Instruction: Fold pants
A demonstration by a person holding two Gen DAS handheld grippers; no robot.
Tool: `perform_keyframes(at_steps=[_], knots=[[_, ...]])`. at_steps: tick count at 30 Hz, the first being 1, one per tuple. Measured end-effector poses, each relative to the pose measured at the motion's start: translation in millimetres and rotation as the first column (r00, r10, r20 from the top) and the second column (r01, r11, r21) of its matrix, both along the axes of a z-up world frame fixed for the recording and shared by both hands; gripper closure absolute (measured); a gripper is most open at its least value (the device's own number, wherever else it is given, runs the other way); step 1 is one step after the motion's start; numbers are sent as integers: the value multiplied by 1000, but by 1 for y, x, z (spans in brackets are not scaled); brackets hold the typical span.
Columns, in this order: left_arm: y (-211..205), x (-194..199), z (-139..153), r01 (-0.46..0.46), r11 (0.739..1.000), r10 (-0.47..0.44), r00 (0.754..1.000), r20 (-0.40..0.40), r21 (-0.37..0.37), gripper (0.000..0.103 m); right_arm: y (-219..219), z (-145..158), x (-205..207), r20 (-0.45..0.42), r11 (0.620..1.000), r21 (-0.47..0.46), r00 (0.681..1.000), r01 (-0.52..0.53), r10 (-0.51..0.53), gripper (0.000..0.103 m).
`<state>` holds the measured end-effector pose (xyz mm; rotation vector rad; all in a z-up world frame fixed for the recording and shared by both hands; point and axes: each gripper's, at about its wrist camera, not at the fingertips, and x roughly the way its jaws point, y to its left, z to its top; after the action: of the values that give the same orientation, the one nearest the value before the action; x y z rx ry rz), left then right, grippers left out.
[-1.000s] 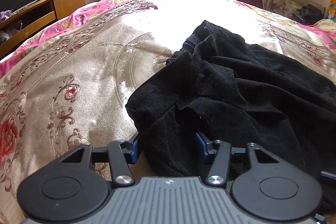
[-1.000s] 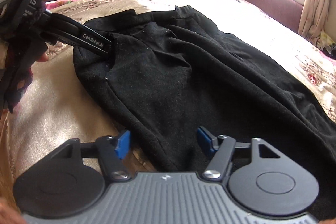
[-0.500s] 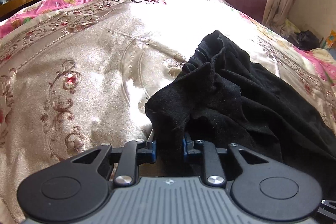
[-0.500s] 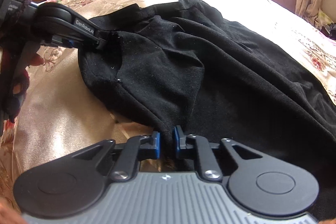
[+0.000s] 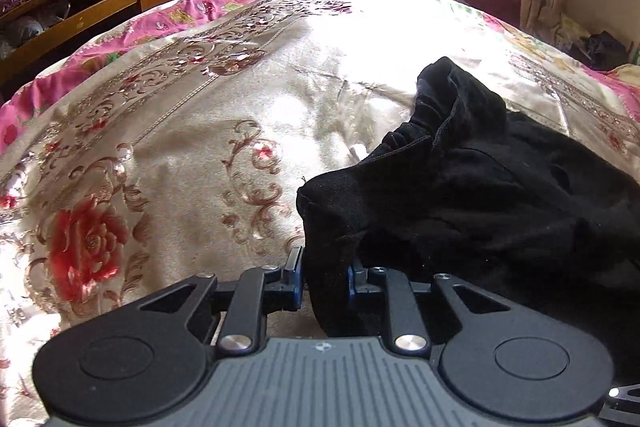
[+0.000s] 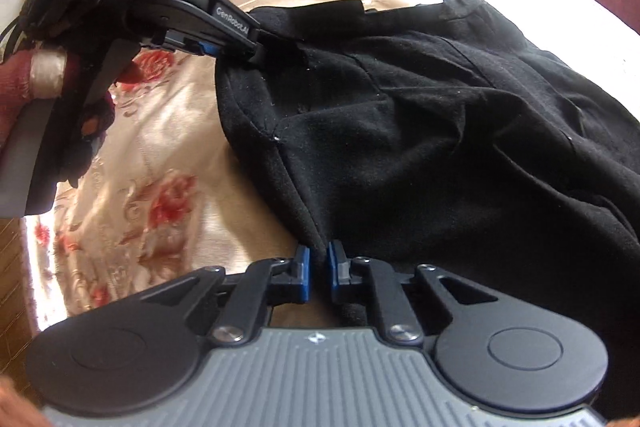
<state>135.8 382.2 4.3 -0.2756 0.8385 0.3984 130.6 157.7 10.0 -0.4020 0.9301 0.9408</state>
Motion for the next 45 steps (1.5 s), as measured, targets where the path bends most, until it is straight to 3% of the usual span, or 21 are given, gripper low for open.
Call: perform_keyframes(at_steps=[6,11,13,14,16,18,19,21,23,25,26,28,29,31,33,36,38,39,40,42,45], knots=[[-5,-3,-3,12,998,-8,998,-67,61,61,-18,19,11,-35,998,53,999,32,-30,80],[-35,-6,22,-29,991,38,997,-69,133,61,-98,47,24,-48,984,74,986,165,-161,75],[-58,-6,33,-25,991,34,997,-67,134,60,-143,55,32,-62,960,50,960,275,-272,73],[-73,-3,37,-4,990,15,997,-72,142,60,-167,56,36,-73,943,35,942,330,-327,72],[-108,6,42,67,987,-54,995,-90,148,59,-230,52,44,-96,878,-15,873,479,-478,71],[-152,22,43,171,979,-161,982,-101,108,59,-287,44,55,-100,788,-77,782,611,-615,71],[-176,31,41,227,970,-218,971,-102,85,58,-322,40,59,-92,723,-117,718,681,-690,71],[-228,51,36,345,938,-340,935,-100,34,58,-384,34,62,-75,579,-169,575,798,-815,71],[-284,69,30,459,888,-459,884,-89,-14,58,-436,32,64,-78,433,-181,426,883,-901,70],[-336,82,26,572,819,-573,816,-68,-46,58,-474,28,67,-101,316,-181,302,931,-948,69],[-356,86,25,614,787,-616,785,-59,-55,58,-496,23,68,-126,240,-180,220,954,-967,69],[-396,93,20,701,707,-706,707,-45,-91,57,-521,15,71,-168,155,-169,126,973,-978,71],[-407,94,16,724,682,-730,682,-44,-102,57,-536,7,66,-193,115,-151,84,982,-978,71],[-436,96,9,773,621,-782,621,-44,-131,57,-545,2,67,-214,73,-121,46,990,-976,71],[-463,94,5,822,552,-833,552,-44,-138,57,-547,0,66,-214,61,-91,40,994,-976,71],[-490,87,-2,871,478,-879,475,-49,-115,57,-557,-4,64,-269,9,-50,-5,999,-963,67],[-499,84,-6,882,453,-891,450,-51,-128,57,-560,-4,67,-278,-2,-36,-12,999,-961,73],[-503,82,-8,885,445,-896,442,-51,-135,57,-561,-7,72,-279,-3,-29,-11,1000,-960,81],[-506,81,-10,889,437,-899,434,-50,-136,55,-566,-7,74,-294,-2,-23,-9,1000,-956,97],[-510,78,-11,895,425,-905,424,-42,-133,54,-576,-7,74,-324,-28,-14,-31,1000,-946,98],[-513,76,-12,896,417,-908,419,-23,-150,53,-585,3,63,-269,-33,-26,-39,999,-962,98]])
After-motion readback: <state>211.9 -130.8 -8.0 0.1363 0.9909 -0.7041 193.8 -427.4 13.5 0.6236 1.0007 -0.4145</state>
